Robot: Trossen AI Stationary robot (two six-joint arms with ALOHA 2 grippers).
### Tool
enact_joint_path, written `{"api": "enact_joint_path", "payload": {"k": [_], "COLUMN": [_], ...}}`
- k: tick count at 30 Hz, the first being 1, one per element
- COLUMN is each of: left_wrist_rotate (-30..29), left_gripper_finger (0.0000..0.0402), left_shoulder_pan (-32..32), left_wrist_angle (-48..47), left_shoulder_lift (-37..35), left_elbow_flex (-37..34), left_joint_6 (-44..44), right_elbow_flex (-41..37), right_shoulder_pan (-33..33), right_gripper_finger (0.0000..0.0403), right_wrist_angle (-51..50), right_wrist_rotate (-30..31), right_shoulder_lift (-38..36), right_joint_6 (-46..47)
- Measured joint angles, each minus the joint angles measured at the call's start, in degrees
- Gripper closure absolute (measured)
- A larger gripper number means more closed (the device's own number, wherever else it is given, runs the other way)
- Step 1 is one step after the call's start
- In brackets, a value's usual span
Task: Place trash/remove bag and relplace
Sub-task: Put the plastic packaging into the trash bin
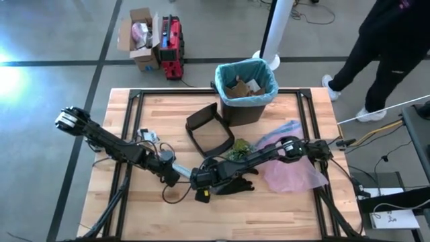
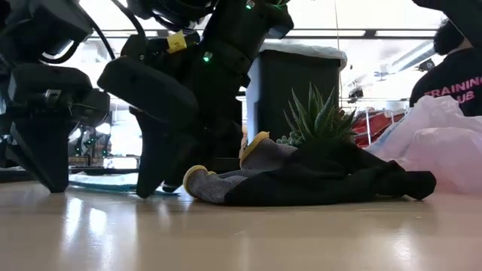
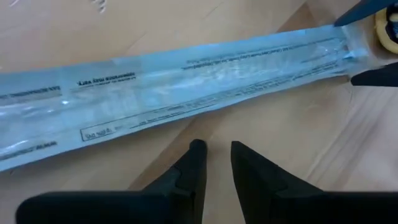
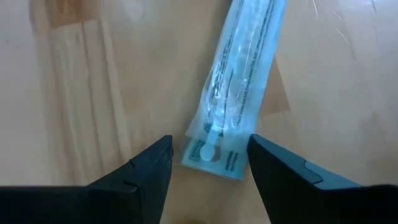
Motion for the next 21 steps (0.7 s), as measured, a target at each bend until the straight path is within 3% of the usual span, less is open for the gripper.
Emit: {"api": "enact_joint_path", "payload": {"k": [14,21], "left_wrist_rotate": [-0.8,-1.3], "left_gripper_finger": [0.0342,0.0342], "left_shoulder_pan": [-0.2,-0.2], "left_wrist_angle": [0.9,1.3], "left_shoulder_lift": [0.3,0.3], "left_elbow_flex": [-0.2,-0.2], "left_joint_6": [0.1,0.1], "right_elbow_flex": [0.0,0.1], "right_shoulder_pan": [-2.0,-1.8], "right_gripper_finger": [0.011,0.0128], "right_wrist_angle": [0.9,1.3], "right_wrist_rotate": [0.6,0.6], "right_shoulder_lift": [0.3,1.8], "right_joint_6": [-0.1,-0.4]}}
